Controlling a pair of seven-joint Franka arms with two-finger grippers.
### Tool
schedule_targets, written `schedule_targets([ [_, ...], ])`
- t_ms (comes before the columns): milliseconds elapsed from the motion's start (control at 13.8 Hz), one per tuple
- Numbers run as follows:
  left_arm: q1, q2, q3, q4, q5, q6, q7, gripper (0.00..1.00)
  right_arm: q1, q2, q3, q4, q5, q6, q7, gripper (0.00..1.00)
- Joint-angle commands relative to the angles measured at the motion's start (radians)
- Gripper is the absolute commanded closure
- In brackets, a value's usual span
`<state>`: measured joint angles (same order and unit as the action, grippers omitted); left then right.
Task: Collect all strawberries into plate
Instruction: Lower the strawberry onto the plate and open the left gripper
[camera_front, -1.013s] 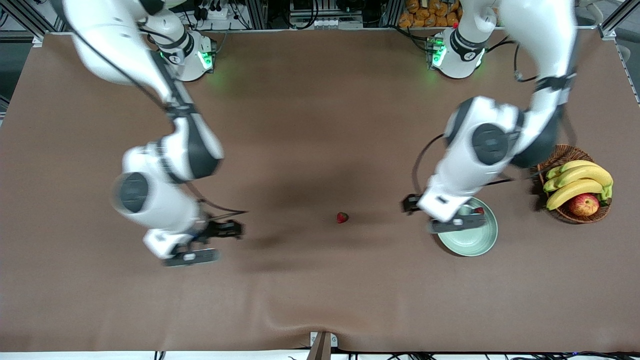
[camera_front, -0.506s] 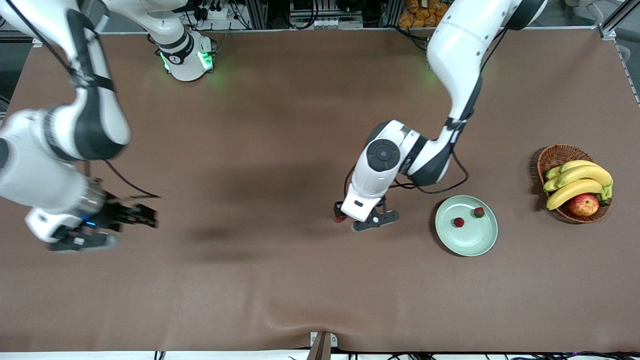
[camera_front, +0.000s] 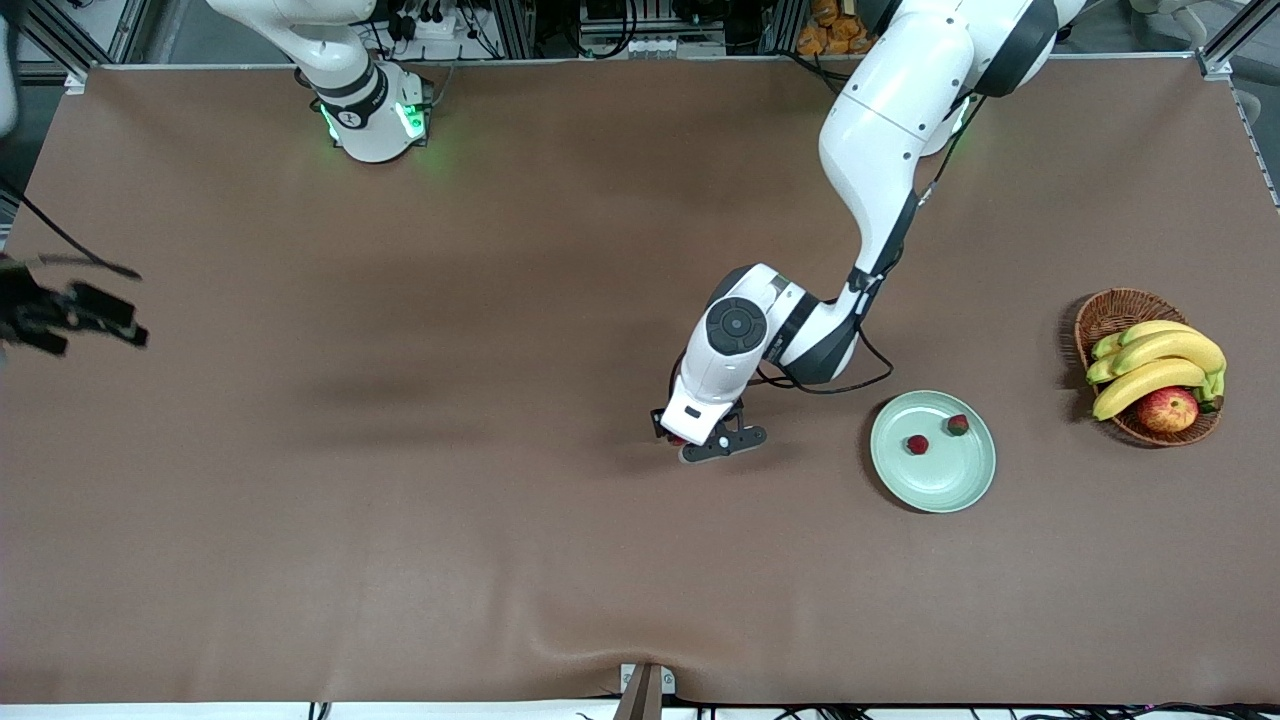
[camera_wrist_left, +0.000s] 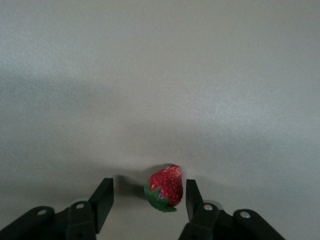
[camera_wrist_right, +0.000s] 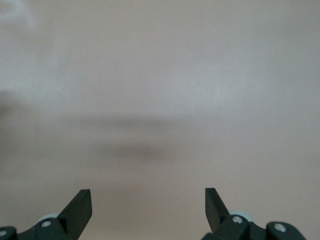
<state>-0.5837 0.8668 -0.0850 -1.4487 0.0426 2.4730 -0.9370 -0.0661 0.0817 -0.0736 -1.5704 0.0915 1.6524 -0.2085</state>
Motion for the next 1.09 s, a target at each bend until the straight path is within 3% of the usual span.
schedule_targets([
  [0, -0.021, 0.018, 0.011, 0.028, 0.003, 0.003, -0.002, 0.44, -0.014, -0.078, 0.020, -0.051, -0.013, -0.087, 0.023, 0.00],
  [145, -0.024, 0.020, 0.011, 0.028, 0.003, 0.003, 0.000, 0.72, -0.018, -0.089, 0.021, -0.051, -0.013, -0.126, 0.070, 0.00],
  [217, -0.022, 0.020, 0.011, 0.028, 0.003, 0.003, -0.002, 0.92, -0.018, -0.091, 0.023, -0.051, -0.013, -0.126, 0.098, 0.00],
  [289, -0.021, 0.012, 0.011, 0.028, 0.002, 0.003, -0.006, 1.00, -0.017, -0.092, 0.024, -0.053, -0.021, -0.128, 0.133, 0.00],
  [434, -0.013, -0.020, 0.011, 0.028, -0.004, 0.003, -0.019, 1.00, -0.009, -0.105, 0.047, -0.053, -0.074, -0.129, 0.181, 0.00],
  [579, 0.036, -0.116, 0.013, 0.019, -0.009, -0.018, -0.019, 1.00, -0.017, -0.114, 0.064, -0.051, -0.102, -0.141, 0.176, 0.00],
  [1013, 0.195, -0.311, 0.025, 0.014, 0.008, -0.307, -0.010, 1.00, -0.015, -0.118, 0.058, -0.048, -0.085, -0.126, 0.153, 0.00],
])
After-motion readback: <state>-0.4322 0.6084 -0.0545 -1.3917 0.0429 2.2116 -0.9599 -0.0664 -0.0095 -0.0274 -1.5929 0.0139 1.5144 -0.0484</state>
